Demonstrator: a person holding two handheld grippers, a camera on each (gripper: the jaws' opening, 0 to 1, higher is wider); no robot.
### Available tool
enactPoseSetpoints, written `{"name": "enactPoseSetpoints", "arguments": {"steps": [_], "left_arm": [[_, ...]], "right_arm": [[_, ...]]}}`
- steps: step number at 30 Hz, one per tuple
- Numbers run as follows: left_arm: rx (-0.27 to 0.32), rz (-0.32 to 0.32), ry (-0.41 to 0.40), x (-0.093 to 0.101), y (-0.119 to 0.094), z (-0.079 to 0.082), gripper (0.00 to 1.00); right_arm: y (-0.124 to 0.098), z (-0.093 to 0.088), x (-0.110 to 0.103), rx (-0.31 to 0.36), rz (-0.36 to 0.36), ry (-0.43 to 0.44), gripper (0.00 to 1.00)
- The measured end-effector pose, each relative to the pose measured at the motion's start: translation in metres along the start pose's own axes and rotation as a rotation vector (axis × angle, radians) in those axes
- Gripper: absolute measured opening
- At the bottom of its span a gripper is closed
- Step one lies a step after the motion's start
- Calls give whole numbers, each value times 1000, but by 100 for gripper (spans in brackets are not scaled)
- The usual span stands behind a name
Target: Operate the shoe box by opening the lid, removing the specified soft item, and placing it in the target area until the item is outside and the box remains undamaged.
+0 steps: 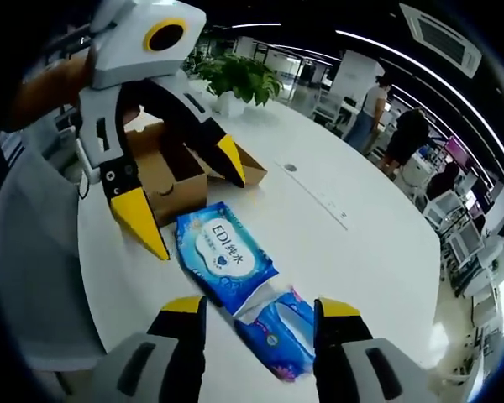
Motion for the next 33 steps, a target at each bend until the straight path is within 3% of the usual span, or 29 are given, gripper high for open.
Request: {"name": "enactPoseSetpoints", "arguments": {"steps": [8, 25, 33], "left_arm": [[16, 39, -38, -8, -30, -28, 69], [95, 164, -166, -47, -106, -107, 75], [117, 236, -221, -56, -140, -141, 76]], "right_arm": [[3, 19, -14, 23, 44, -44, 52], [24, 69, -47, 67, 176, -178, 58], [39, 91, -66, 95, 233, -241, 57]]}}
Point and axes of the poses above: the point that each gripper's makers call its tool centre point, and the gripper's own axes: y roughly forward along the fingers, x roughly to its right, z roughly out of its top, the point moved 9 cm from there along -y, roughly backward along the fingers, and after that the axes turned 9 degrees about -x, right-handed, at the moved point
